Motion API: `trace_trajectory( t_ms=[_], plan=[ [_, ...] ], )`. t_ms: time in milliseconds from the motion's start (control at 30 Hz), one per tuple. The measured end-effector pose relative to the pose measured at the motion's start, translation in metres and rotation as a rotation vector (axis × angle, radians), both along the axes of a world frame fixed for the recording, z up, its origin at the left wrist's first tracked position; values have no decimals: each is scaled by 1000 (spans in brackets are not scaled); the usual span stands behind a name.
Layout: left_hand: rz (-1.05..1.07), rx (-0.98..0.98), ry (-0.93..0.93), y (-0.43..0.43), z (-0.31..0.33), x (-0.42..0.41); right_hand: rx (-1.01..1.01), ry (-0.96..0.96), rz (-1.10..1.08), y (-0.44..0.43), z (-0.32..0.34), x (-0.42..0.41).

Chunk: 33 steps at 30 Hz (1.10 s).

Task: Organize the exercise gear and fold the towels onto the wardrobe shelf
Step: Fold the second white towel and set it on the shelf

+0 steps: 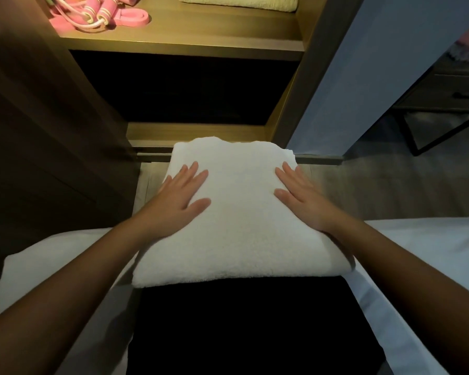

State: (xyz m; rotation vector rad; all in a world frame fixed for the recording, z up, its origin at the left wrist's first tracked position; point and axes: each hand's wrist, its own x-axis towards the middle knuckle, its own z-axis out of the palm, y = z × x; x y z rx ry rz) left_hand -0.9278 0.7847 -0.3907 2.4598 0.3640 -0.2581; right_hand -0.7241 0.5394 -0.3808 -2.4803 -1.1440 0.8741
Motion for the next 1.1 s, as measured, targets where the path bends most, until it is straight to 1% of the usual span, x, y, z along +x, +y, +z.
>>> trace_trajectory(
  t_ms=[100,233,300,367,467,567,633,733,767,833,867,900,967,1033,1100],
  plan=[
    [-117,12,-2,-17,21,-31,7,21,102,-31,19,-22],
    [-221,87,14,-39,39,-54,5,-57,315,-57,33,-49],
    [-256,159,59,-46,45,-59,-12,-153,410,-65,35,-60],
    [-275,230,81,-51,49,-63,-39,-288,459,-71,36,-68],
    [-309,295,60,-57,51,-71,-62,-405,457,-76,36,-78],
    [-299,369,72,-64,51,-75,-41,-402,416,-75,38,-83],
    [-264,407,39,-68,53,-77,15,-383,386,-77,40,-84],
    [-177,363,-64,-64,70,-72,94,-380,314,-77,52,-80],
    [-178,350,-56,-60,77,-68,105,-393,287,-75,58,-76],
    [-247,319,31,-49,95,-59,64,-422,318,-66,75,-64],
    [-276,253,78,-44,105,-54,42,-388,351,-63,84,-57],
    [-296,166,125,-39,115,-49,21,-310,375,-59,94,-51],
    [-346,16,232,-34,132,-41,-24,-99,405,-55,110,-41],
    [-414,-186,359,-28,139,-34,-93,188,415,-52,124,-34],
    [-455,-448,569,-18,140,-27,-188,507,427,-51,131,-26]
  ],
)
